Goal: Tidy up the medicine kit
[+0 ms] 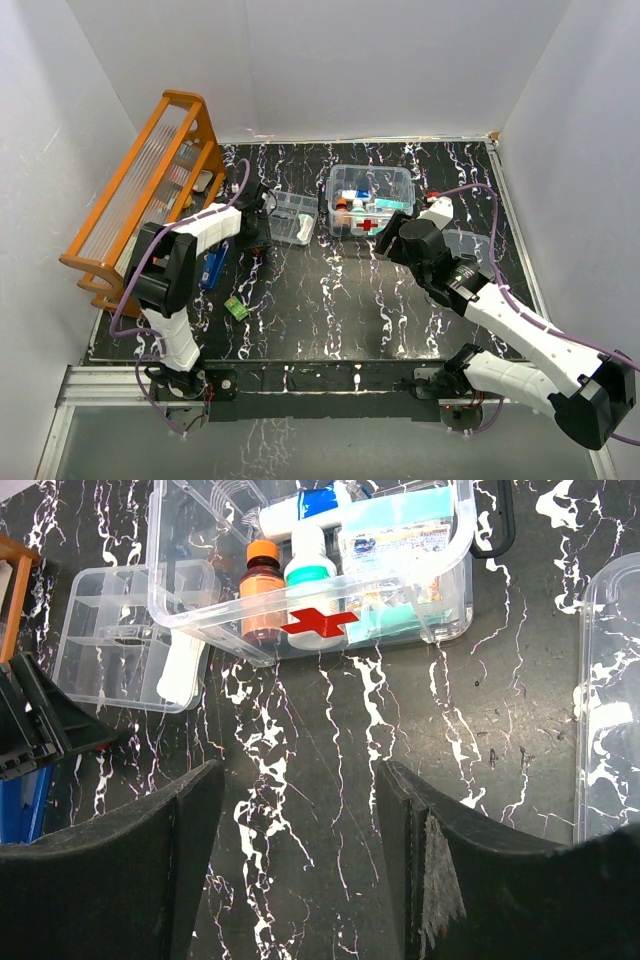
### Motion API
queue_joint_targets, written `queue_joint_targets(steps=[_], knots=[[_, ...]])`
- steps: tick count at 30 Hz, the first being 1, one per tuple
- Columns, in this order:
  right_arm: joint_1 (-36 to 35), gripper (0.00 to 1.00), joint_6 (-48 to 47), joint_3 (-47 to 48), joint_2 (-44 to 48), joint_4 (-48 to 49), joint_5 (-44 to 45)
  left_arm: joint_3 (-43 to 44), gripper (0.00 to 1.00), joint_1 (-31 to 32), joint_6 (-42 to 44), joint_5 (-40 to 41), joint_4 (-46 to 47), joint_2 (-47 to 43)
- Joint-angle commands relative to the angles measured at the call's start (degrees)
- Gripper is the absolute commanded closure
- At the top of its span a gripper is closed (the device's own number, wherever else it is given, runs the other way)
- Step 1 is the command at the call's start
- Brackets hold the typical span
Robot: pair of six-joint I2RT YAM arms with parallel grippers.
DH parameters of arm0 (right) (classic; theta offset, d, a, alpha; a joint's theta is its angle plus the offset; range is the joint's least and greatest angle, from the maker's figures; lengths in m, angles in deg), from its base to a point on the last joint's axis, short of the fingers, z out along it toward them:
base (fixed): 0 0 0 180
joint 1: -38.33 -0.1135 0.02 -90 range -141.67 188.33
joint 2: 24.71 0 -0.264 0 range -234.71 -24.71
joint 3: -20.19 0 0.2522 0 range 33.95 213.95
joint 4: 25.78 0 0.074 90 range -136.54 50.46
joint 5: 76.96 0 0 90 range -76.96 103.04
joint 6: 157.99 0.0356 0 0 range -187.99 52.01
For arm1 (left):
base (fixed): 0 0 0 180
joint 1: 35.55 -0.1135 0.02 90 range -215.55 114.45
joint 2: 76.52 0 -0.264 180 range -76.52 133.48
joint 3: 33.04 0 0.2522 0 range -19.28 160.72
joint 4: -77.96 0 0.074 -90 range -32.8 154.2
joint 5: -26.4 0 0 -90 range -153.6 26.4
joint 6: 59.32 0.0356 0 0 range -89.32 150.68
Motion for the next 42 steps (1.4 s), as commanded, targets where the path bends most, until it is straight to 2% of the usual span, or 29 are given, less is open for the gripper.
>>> queue_joint_targets(steps=[1,4,9,21,25,30,36,42], knots=[[0.19,0.39,-0.16,0.98,0.71,2.01,1.27,2.95,0.57,-0.34,-0.33,0.43,-3.39,0.98],[0.13,0.40,-0.19,0.89,0.71,2.13,1.19,3.38,0.59,-0.33,-1.19,0.87,-4.46,1.36],[0.17,0.39,-0.39,0.95,0.77,2.11,0.88,2.08,0.69,-0.36,-1.67,1.39,-4.08,1.07],[0.18,0.40,-0.86,0.97,2.14,1.75,1.10,3.35,0.66,-0.36,-0.07,3.23,-4.16,3.38],[0.27,0.40,-0.82,1.00,2.31,1.70,1.06,4.38,0.69,-0.36,0.19,3.68,-4.56,4.28],[0.21,0.40,-0.88,0.97,2.62,1.41,1.45,4.94,0.79,-0.34,0.39,4.54,-4.93,2.53],[0.16,0.40,-0.92,0.89,3.02,1.20,1.85,6.66,0.79,-0.31,1.60,6.49,-5.76,-2.59],[0.28,0.40,-0.56,0.93,2.69,1.59,1.82,11.70,0.78,-1.00,4.07,7.47,-5.70,-1.90]])
